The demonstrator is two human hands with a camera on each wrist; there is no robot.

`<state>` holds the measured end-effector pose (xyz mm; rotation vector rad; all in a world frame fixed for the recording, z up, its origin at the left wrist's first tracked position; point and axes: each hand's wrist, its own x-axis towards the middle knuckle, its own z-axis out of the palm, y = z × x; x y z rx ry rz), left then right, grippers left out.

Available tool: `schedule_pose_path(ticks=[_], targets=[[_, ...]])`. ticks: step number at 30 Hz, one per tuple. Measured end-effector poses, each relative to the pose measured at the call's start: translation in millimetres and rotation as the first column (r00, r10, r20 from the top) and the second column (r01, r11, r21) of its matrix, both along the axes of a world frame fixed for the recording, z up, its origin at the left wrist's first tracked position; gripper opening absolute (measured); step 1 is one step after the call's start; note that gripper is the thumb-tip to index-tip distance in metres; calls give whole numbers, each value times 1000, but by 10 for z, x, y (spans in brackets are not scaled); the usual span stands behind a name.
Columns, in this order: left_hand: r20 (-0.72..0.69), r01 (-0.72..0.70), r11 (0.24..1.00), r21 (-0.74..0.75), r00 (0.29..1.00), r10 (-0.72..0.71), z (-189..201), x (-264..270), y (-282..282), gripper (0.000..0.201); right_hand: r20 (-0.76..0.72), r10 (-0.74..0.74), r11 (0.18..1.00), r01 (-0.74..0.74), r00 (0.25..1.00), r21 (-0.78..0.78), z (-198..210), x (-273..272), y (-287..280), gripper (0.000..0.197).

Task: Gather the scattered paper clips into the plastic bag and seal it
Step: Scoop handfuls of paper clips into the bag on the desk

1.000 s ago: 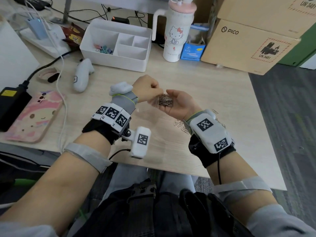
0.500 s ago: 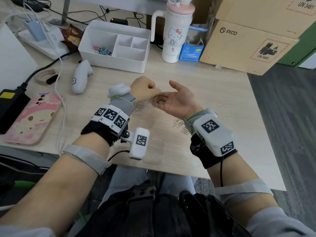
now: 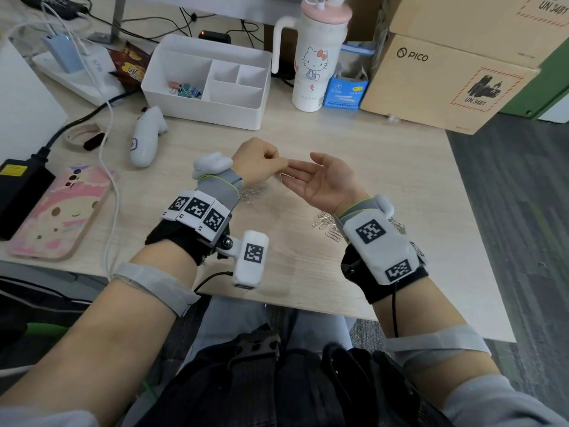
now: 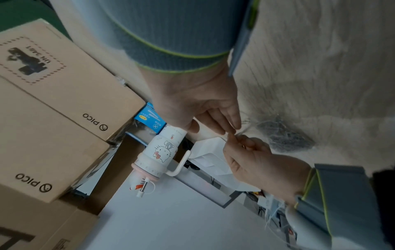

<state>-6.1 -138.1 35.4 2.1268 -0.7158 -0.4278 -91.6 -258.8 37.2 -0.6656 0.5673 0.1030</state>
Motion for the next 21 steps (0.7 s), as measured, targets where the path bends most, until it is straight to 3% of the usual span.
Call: schedule_pose_path(ticks=[3,7,10,12,14,16,18,21], targets=[[16,-4,999,39,1000,3,-15,-5,-24,23,17,-95,995,95,995,-42,-46,-80,-79,36],[120,-85,985,147,990,67,-47,-29,-103,22,18,-216,941,213,976,-263,-131,-256,-248,22],[175,-74,993,91,983,57,-18,-159,-250,12,52,-351,811,331,935,-482,-190,-470,-442,19],[185,-13,1000,-19,983,16,-4,-258,-368,20,82,-418,663,365,905,-654,-249,-619,-585,18],[147,92,992,-81,986,-79,1,-367,-487,27,78,-460,456,311,884,-834,-283,-766,-703,18],[126,241,970,-27,963,-236,-25,-511,-640,36,21,-502,265,177,865,-948,-325,-926,-832,23],[138,347,924,158,919,-369,-84,-620,-768,46,-48,-481,197,55,875,-979,-387,-1027,-917,30],[109,405,815,414,867,-486,-222,-746,-902,62,-170,-354,183,-110,920,-977,-431,-1119,-887,35]])
